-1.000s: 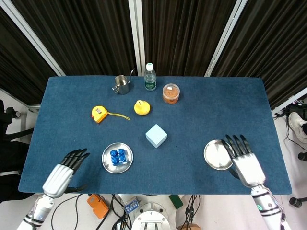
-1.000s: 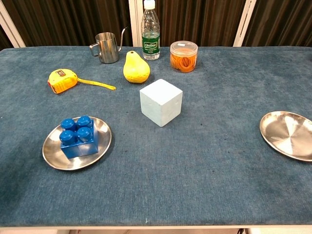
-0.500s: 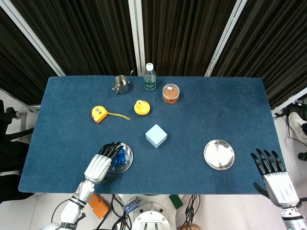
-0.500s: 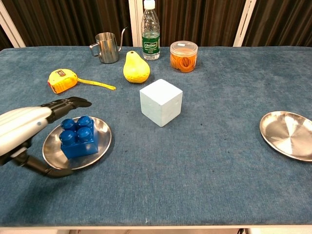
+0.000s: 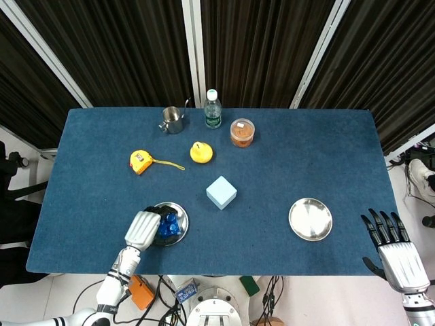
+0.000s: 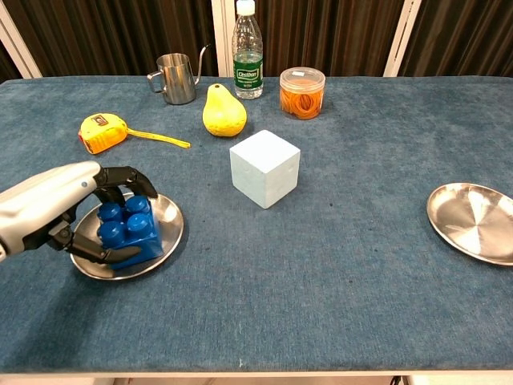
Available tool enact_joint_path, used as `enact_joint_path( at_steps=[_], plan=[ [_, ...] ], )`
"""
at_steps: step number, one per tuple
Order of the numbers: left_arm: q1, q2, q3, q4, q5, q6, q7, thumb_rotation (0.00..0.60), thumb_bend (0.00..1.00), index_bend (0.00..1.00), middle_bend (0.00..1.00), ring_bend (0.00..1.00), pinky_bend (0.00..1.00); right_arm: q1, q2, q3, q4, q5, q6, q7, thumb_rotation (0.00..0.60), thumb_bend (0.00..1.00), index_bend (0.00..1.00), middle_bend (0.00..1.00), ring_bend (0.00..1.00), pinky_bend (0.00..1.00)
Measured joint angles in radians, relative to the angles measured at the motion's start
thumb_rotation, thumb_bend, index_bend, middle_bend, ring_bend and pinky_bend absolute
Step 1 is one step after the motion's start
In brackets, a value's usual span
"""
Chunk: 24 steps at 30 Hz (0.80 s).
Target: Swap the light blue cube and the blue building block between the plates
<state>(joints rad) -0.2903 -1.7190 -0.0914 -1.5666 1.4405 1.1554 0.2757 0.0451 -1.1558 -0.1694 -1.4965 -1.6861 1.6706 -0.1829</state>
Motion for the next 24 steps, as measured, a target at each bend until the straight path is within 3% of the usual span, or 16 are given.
enact_joint_path(
  at_steps=[5, 11, 18, 22, 24],
  plan=[
    [-0.014, -0.023, 0.001, 0.022, 0.034, 0.039, -0.022, 0.600, 0.27, 0.47, 0.48, 0.52, 0.37, -0.006, 0.005, 0.014, -0.004, -0.002, -0.019, 0.004, 0.600, 0.31, 0.00, 0.00, 0.00, 0.00],
    [-0.047, -0.036, 0.007, -0.022, 0.097, 0.057, -0.011, 0.600, 0.27, 0.48, 0.48, 0.52, 0.38, -0.014, 0.011, 0.032, -0.010, -0.002, -0.025, 0.013, 0.600, 0.31, 0.00, 0.00, 0.00, 0.00],
    [-0.120, -0.147, 0.016, -0.052, 0.086, -0.038, 0.101, 0.600, 0.25, 0.48, 0.46, 0.50, 0.38, -0.011, 0.023, 0.050, -0.019, 0.010, -0.060, 0.033, 0.600, 0.31, 0.00, 0.00, 0.00, 0.00],
    [-0.164, -0.262, 0.012, 0.009, 0.062, -0.089, 0.142, 0.600, 0.22, 0.42, 0.39, 0.41, 0.30, -0.008, 0.033, 0.060, -0.021, 0.018, -0.073, 0.056, 0.600, 0.31, 0.00, 0.00, 0.00, 0.00],
    [-0.183, -0.310, 0.003, 0.054, 0.051, -0.106, 0.155, 0.600, 0.15, 0.33, 0.28, 0.26, 0.21, -0.008, 0.037, 0.063, -0.020, 0.021, -0.079, 0.067, 0.600, 0.31, 0.00, 0.00, 0.00, 0.00]
  ],
)
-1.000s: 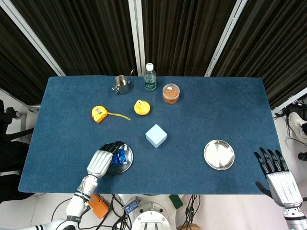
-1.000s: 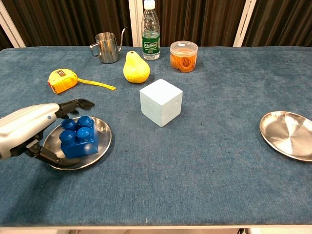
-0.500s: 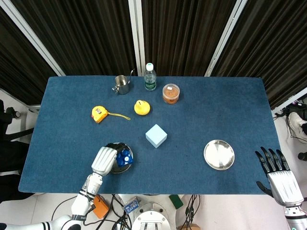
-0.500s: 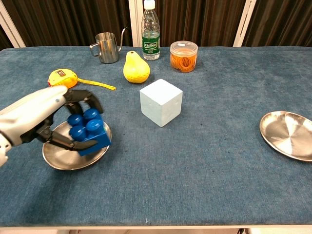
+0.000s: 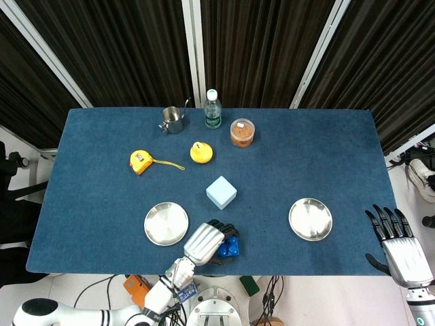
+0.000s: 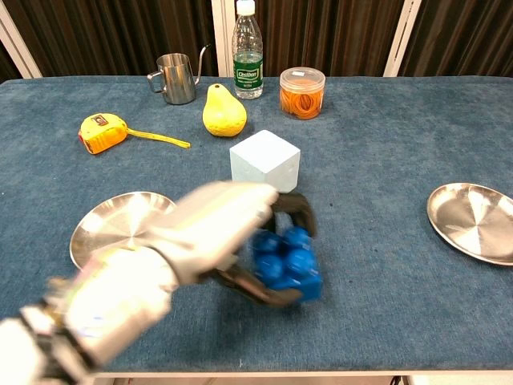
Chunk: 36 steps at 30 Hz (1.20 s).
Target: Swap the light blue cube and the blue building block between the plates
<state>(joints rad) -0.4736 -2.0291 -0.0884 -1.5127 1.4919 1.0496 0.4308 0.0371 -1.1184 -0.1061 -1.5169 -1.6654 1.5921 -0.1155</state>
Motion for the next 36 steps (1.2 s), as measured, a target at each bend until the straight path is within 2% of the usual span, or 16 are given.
enact_joint_path(
  at_steps=[3, 6, 11, 15, 19, 21, 24, 28, 32, 36],
  plan=[
    [-0.036, -0.070, -0.022, 0.075, -0.016, -0.019, 0.036, 0.600, 0.05, 0.21, 0.13, 0.08, 0.15, 0.001, 0.008, 0.007, 0.001, 0.006, -0.011, 0.020, 0.600, 0.31, 0.00, 0.00, 0.00, 0.00],
    [-0.069, -0.105, -0.045, 0.115, -0.020, -0.022, 0.066, 0.600, 0.00, 0.13, 0.03, 0.00, 0.11, 0.002, 0.014, 0.015, 0.003, 0.014, -0.023, 0.032, 0.600, 0.31, 0.00, 0.00, 0.00, 0.00],
    [-0.090, -0.104, -0.068, 0.107, -0.016, -0.018, 0.024, 0.600, 0.00, 0.11, 0.01, 0.00, 0.10, -0.001, 0.018, 0.023, 0.002, 0.016, -0.027, 0.035, 0.600, 0.31, 0.00, 0.00, 0.00, 0.00],
    [-0.100, -0.077, -0.088, 0.038, -0.014, -0.008, -0.005, 0.600, 0.00, 0.11, 0.01, 0.00, 0.10, -0.004, 0.018, 0.025, -0.001, 0.015, -0.032, 0.031, 0.600, 0.31, 0.00, 0.00, 0.00, 0.00],
    [-0.113, -0.029, -0.150, -0.048, 0.000, 0.032, -0.015, 0.600, 0.01, 0.11, 0.01, 0.00, 0.10, -0.009, 0.021, 0.026, -0.004, 0.008, -0.028, 0.033, 0.600, 0.31, 0.00, 0.00, 0.00, 0.00],
    [-0.120, -0.015, -0.190, -0.052, 0.000, 0.052, -0.009, 0.600, 0.02, 0.11, 0.01, 0.00, 0.10, -0.013, 0.022, 0.029, -0.005, 0.008, -0.025, 0.036, 0.600, 0.31, 0.00, 0.00, 0.00, 0.00],
    [-0.136, -0.011, -0.241, -0.009, -0.021, 0.064, 0.002, 0.600, 0.01, 0.11, 0.01, 0.00, 0.09, -0.013, 0.022, 0.030, -0.007, 0.009, -0.032, 0.035, 0.600, 0.31, 0.00, 0.00, 0.00, 0.00],
    [-0.167, -0.031, -0.295, 0.109, -0.115, 0.051, 0.005, 0.600, 0.00, 0.08, 0.01, 0.00, 0.07, -0.011, 0.024, 0.030, -0.014, 0.005, -0.045, 0.035, 0.600, 0.31, 0.00, 0.00, 0.00, 0.00],
    [-0.202, -0.062, -0.332, 0.188, -0.213, 0.026, -0.004, 0.600, 0.00, 0.08, 0.01, 0.00, 0.06, -0.010, 0.027, 0.033, -0.014, 0.008, -0.051, 0.044, 0.600, 0.31, 0.00, 0.00, 0.00, 0.00],
    [-0.230, -0.082, -0.347, 0.239, -0.251, 0.016, -0.001, 0.600, 0.00, 0.08, 0.01, 0.00, 0.06, -0.010, 0.032, 0.034, -0.014, 0.004, -0.052, 0.054, 0.600, 0.31, 0.00, 0.00, 0.00, 0.00]
  ],
)
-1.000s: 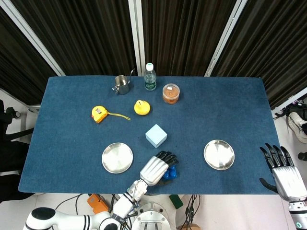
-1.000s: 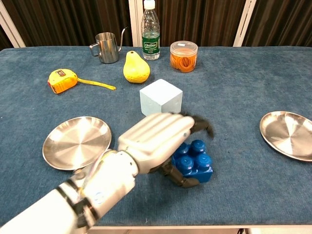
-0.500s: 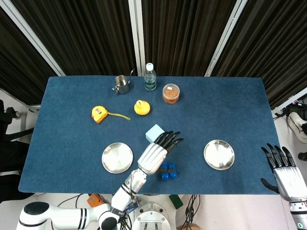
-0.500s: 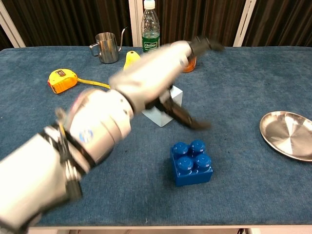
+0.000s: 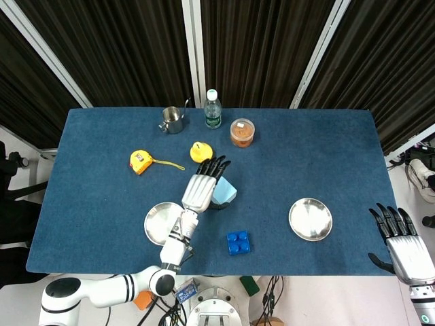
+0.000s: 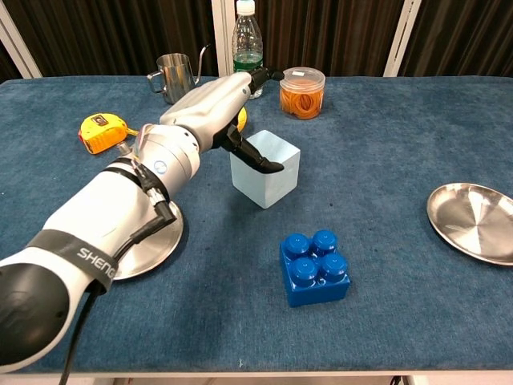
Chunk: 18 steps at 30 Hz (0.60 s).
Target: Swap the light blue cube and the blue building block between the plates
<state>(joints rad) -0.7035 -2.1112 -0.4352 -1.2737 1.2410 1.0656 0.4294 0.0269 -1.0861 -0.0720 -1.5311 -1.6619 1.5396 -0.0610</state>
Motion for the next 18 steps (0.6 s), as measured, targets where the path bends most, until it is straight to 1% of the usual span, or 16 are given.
enact_joint_path(
  at_steps=[4, 6, 8, 9, 11, 12, 14, 15, 18],
  plan=[
    [-0.016, -0.011, -0.003, 0.012, -0.062, -0.012, 0.011, 0.600, 0.00, 0.08, 0.01, 0.01, 0.09, -0.004, 0.002, 0.003, 0.003, -0.004, 0.009, 0.009, 0.600, 0.31, 0.00, 0.00, 0.00, 0.00],
    [-0.022, -0.015, -0.003, 0.013, -0.089, -0.017, 0.020, 0.600, 0.00, 0.08, 0.02, 0.03, 0.13, -0.005, 0.002, 0.004, 0.004, -0.004, 0.009, 0.012, 0.600, 0.31, 0.00, 0.00, 0.00, 0.00],
    [-0.027, -0.017, -0.001, 0.009, -0.119, -0.021, 0.034, 0.600, 0.00, 0.08, 0.04, 0.10, 0.20, -0.006, 0.004, 0.006, 0.004, -0.004, 0.008, 0.016, 0.600, 0.31, 0.00, 0.00, 0.00, 0.00],
    [-0.029, -0.018, -0.001, 0.007, -0.131, -0.022, 0.042, 0.600, 0.00, 0.10, 0.08, 0.14, 0.26, -0.006, 0.004, 0.006, 0.004, -0.005, 0.008, 0.017, 0.600, 0.31, 0.00, 0.00, 0.00, 0.00],
    [-0.034, -0.019, -0.002, 0.003, -0.160, -0.022, 0.058, 0.600, 0.03, 0.16, 0.17, 0.24, 0.38, -0.007, 0.005, 0.006, 0.004, -0.007, 0.011, 0.019, 0.600, 0.31, 0.00, 0.00, 0.00, 0.00],
    [-0.035, -0.019, -0.003, 0.001, -0.174, -0.022, 0.063, 0.600, 0.06, 0.21, 0.24, 0.31, 0.45, -0.008, 0.005, 0.007, 0.005, -0.008, 0.012, 0.020, 0.600, 0.31, 0.00, 0.00, 0.00, 0.00],
    [-0.038, -0.020, -0.007, -0.002, -0.205, -0.021, 0.071, 0.600, 0.12, 0.29, 0.34, 0.42, 0.55, -0.009, 0.005, 0.008, 0.006, -0.009, 0.012, 0.022, 0.600, 0.31, 0.00, 0.00, 0.00, 0.00],
    [-0.040, -0.020, -0.009, -0.003, -0.216, -0.021, 0.070, 0.600, 0.16, 0.33, 0.38, 0.46, 0.60, -0.009, 0.005, 0.008, 0.006, -0.009, 0.011, 0.023, 0.600, 0.31, 0.00, 0.00, 0.00, 0.00],
    [-0.045, -0.020, -0.011, -0.004, -0.222, -0.009, 0.057, 0.600, 0.25, 0.38, 0.43, 0.51, 0.65, -0.009, 0.006, 0.009, 0.007, -0.009, 0.008, 0.025, 0.600, 0.31, 0.00, 0.00, 0.00, 0.00]
  ],
)
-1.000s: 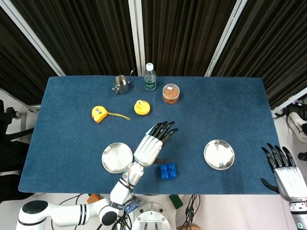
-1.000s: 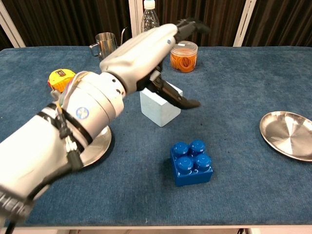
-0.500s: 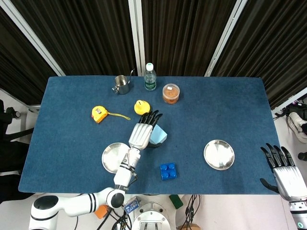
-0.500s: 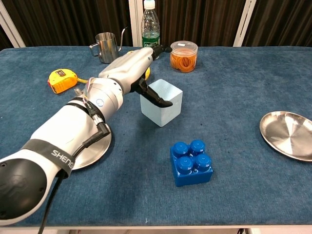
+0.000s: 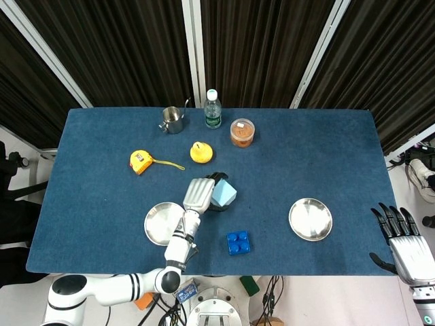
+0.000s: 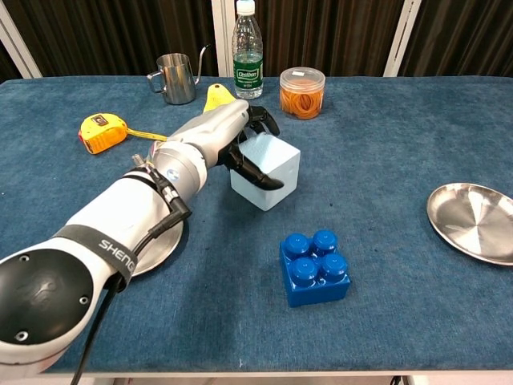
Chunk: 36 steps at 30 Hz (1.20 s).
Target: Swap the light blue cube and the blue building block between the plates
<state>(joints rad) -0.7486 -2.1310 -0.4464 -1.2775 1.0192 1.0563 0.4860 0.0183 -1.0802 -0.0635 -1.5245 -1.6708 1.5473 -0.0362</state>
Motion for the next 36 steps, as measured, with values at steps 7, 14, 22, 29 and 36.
enact_joint_path(
  at_steps=[7, 14, 22, 29, 36],
  plan=[
    [0.014, 0.048, 0.026, -0.082, 0.063, 0.052, -0.038, 0.600, 0.32, 0.42, 0.47, 0.55, 0.68, -0.001, -0.002, 0.001, 0.001, -0.003, -0.003, -0.007, 0.600, 0.31, 0.00, 0.00, 0.00, 0.00],
    [0.096, 0.239, 0.122, -0.360, 0.137, 0.124, -0.006, 0.600, 0.30, 0.42, 0.47, 0.55, 0.68, -0.005, -0.005, -0.001, -0.001, -0.011, 0.000, -0.023, 0.600, 0.31, 0.00, 0.00, 0.00, 0.00],
    [0.261, 0.532, 0.341, -0.546, 0.227, 0.193, -0.086, 0.600, 0.28, 0.41, 0.43, 0.51, 0.66, -0.012, -0.013, -0.004, -0.012, -0.020, 0.004, -0.052, 0.600, 0.31, 0.00, 0.00, 0.00, 0.00],
    [0.322, 0.586, 0.433, -0.474, 0.281, 0.168, -0.241, 0.600, 0.14, 0.26, 0.24, 0.25, 0.43, -0.012, -0.020, -0.004, -0.017, -0.023, -0.004, -0.073, 0.600, 0.31, 0.00, 0.00, 0.00, 0.00],
    [0.327, 0.577, 0.436, -0.432, 0.330, 0.153, -0.294, 0.600, 0.00, 0.04, 0.01, 0.00, 0.28, 0.001, -0.031, -0.003, -0.021, -0.020, -0.039, -0.100, 0.600, 0.31, 0.00, 0.00, 0.00, 0.00]
  ],
)
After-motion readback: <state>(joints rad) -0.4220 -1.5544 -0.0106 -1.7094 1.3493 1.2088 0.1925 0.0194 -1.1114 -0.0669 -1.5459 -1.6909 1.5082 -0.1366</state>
